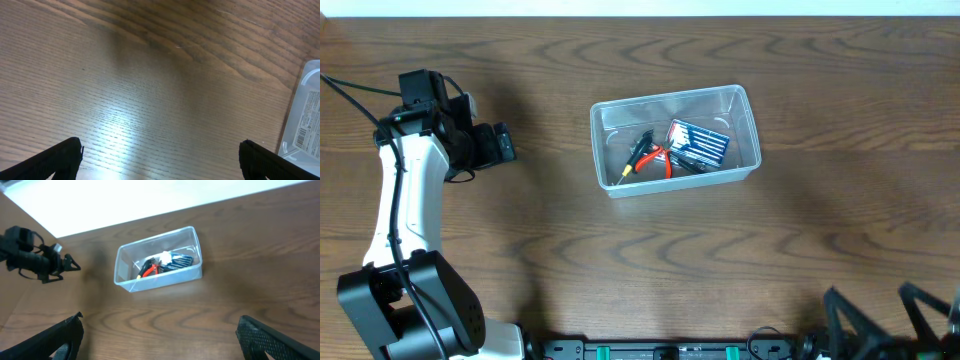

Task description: Pack container

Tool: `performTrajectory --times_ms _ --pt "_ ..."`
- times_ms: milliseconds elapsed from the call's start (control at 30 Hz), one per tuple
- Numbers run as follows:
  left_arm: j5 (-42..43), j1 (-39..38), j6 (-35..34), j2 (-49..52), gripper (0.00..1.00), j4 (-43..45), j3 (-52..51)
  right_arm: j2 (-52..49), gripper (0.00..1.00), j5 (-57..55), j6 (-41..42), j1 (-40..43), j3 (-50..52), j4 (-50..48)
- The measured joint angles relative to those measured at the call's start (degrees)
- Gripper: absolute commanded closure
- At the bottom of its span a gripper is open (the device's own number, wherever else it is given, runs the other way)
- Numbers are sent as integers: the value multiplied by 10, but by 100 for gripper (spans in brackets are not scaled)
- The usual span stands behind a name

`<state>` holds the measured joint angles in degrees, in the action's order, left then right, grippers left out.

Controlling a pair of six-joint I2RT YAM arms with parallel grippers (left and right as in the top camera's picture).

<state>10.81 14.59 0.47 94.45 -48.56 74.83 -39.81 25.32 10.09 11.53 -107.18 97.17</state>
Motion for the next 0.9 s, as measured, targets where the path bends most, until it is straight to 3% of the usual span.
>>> performTrajectory --times_ms 900 --pt "0 0 0 0 2 0 0 13 1 -26 -14 0 8 0"
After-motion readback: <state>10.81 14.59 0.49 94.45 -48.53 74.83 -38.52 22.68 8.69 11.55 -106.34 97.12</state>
